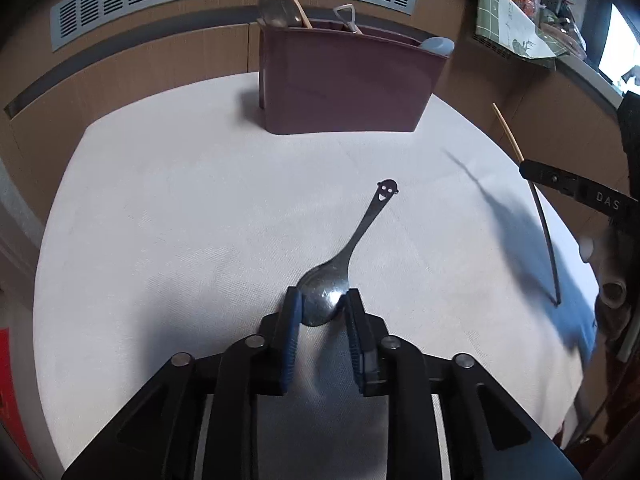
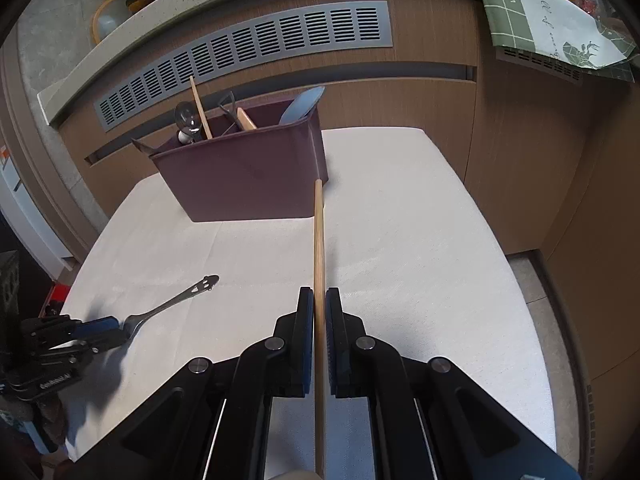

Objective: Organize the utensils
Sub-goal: 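Lift the smiley-face spoon with the left tool while the right tool holds the chopstick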

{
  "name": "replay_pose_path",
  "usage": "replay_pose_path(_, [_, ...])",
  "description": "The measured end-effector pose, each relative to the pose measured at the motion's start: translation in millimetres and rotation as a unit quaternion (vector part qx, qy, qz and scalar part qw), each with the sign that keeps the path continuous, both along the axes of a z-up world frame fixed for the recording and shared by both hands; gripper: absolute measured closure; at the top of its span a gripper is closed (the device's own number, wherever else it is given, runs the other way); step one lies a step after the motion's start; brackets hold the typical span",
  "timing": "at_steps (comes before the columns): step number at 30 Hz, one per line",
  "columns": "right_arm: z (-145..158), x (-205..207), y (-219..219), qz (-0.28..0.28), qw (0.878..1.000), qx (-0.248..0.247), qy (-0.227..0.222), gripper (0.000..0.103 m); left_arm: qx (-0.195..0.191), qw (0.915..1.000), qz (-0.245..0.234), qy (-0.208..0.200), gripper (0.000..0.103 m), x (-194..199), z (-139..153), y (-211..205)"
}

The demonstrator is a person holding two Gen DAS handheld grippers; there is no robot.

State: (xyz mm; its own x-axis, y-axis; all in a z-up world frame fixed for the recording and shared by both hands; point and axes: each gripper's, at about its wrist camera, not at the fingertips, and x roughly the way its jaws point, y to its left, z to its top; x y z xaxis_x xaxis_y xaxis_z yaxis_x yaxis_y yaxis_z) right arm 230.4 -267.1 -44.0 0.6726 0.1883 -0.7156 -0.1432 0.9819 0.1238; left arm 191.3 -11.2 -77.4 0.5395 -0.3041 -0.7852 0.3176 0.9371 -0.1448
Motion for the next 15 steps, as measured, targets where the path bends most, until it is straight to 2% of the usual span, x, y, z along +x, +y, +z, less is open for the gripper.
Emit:
replay_pose_path(3, [-1, -1, 3, 0.002, 1.000, -0.004, 0.002, 0.097, 0.011, 0.9999, -0.008, 0.001, 0.071, 5, -1, -6])
replay_pose_path(10, [-6, 2, 5, 0.001, 1.000, -0.010, 0.012, 0.097, 0.059, 0.9972, -0.044, -0.014, 0.072, 19, -2, -24])
replay_pose_path(15, [-13, 5, 4, -0.004, 1.000, -0.012, 0.025, 0.097, 0.064, 0.9944, -0.083, -0.010, 0.086, 40, -2, -35])
